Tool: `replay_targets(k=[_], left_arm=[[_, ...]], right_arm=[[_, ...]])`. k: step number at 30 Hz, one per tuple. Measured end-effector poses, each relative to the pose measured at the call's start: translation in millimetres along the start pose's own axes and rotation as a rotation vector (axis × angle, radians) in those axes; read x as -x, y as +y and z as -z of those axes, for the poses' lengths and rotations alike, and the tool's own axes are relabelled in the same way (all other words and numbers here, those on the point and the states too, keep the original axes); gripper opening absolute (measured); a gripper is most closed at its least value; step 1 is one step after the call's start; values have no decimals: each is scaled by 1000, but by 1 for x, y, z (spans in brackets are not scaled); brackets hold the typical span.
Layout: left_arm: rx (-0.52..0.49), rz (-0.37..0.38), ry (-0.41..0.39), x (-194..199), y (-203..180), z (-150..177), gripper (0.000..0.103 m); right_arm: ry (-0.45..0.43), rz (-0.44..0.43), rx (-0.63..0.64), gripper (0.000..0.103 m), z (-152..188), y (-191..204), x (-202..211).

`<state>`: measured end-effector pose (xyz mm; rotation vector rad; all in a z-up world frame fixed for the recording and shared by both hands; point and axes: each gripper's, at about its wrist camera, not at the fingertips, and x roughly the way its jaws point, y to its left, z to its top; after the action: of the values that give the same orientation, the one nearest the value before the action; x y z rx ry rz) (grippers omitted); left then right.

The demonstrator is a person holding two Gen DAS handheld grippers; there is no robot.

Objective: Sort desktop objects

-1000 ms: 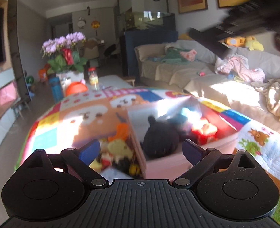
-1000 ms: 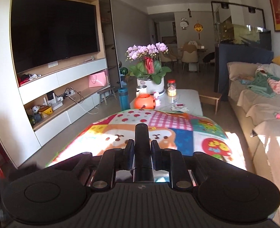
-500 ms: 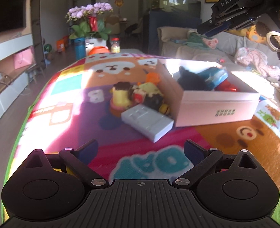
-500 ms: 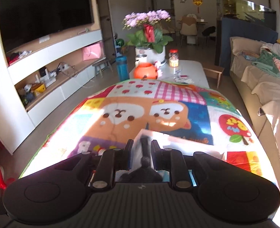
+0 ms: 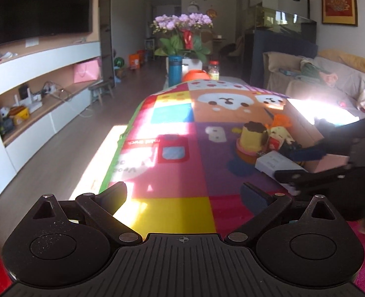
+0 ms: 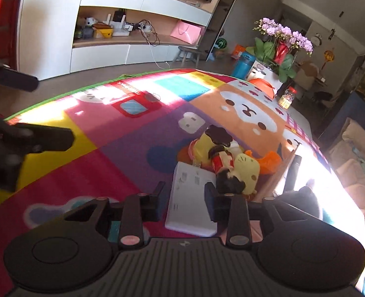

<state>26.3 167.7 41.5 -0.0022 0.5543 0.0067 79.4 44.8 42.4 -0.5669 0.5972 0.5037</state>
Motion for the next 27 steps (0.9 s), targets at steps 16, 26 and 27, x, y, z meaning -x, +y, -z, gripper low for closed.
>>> replay_targets(k=[16,26,27], left_arm=[[-161,191,43,-45,-71,6,102],[-82,273,122,-50,-65,9,102],[-63,272,114,-50,-62,8,102]], right_arm=[[136,-84,-475,55,-90,-139,-65],[409,-37,-515,29,-91,-171,-147],[423,-61,-522,29,-86,-168,-147]])
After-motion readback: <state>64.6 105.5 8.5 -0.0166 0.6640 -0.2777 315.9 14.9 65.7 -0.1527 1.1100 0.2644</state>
